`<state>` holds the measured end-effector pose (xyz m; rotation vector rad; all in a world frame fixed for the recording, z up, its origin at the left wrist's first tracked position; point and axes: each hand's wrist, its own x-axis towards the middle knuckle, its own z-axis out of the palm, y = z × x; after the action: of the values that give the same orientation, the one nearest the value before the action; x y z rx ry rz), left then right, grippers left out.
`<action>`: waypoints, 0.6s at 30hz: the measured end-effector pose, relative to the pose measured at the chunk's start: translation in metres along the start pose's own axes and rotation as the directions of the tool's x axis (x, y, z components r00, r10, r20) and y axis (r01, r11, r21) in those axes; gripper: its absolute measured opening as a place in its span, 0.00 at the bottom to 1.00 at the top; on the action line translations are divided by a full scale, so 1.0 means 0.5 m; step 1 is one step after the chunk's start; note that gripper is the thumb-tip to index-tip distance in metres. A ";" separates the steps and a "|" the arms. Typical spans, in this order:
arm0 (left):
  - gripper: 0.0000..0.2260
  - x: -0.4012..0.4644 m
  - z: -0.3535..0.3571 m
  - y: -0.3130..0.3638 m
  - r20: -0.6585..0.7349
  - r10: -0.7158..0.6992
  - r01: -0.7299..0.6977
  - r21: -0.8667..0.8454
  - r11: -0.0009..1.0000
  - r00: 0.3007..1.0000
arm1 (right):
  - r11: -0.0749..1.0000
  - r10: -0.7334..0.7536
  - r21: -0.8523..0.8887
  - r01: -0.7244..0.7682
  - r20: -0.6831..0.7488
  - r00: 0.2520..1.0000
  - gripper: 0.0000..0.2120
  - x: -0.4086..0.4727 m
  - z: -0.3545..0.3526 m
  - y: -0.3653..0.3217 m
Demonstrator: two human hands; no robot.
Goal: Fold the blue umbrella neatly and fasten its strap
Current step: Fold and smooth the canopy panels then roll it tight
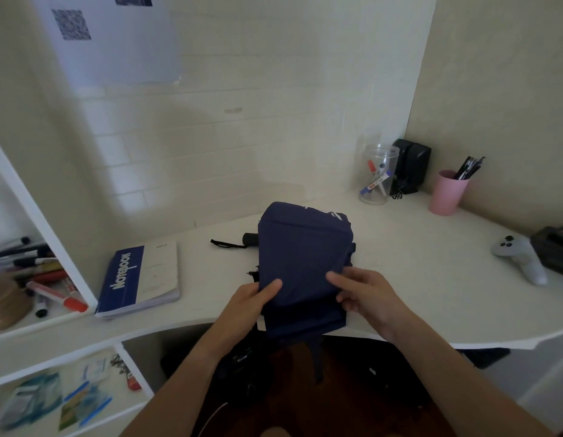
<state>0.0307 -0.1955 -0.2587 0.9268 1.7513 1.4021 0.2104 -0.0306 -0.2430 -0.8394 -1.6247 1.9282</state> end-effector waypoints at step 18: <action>0.20 0.039 -0.013 -0.034 0.019 0.081 -0.082 0.371 0.925 0.997 | 0.993 -0.056 -0.114 0.021 -0.318 0.946 0.14 -0.003 0.015 0.030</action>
<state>0.0135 -0.1848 -0.2758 1.2118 2.0384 1.1336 0.2063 -0.0396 -0.2567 -1.0935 -1.5434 1.5877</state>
